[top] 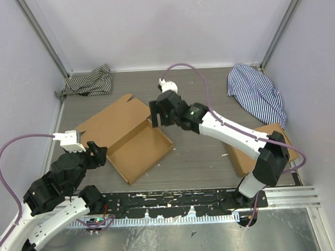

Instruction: Fold the paper box

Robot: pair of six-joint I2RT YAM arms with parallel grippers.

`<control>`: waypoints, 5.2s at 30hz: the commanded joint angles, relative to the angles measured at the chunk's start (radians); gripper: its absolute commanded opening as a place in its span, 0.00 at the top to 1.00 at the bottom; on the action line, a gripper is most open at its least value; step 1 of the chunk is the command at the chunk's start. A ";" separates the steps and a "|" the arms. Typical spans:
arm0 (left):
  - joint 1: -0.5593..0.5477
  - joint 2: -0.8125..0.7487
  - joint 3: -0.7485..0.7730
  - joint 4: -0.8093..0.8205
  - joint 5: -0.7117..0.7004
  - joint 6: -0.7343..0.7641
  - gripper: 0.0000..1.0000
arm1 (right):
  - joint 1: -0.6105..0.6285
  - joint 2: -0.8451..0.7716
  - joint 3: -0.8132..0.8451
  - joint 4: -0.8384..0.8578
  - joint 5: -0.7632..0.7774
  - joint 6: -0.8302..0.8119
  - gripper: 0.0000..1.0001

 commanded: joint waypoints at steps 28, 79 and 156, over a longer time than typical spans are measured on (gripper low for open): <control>0.002 0.024 -0.018 -0.003 0.017 0.006 0.31 | -0.179 0.419 0.220 0.069 -0.444 -0.370 0.46; 0.658 1.022 0.112 0.594 0.772 -0.125 0.08 | -0.591 -0.099 -0.146 0.114 -0.346 -0.136 0.00; 0.419 1.300 0.292 0.556 0.651 0.010 0.49 | -0.276 0.268 -0.032 0.096 -0.188 -0.179 0.66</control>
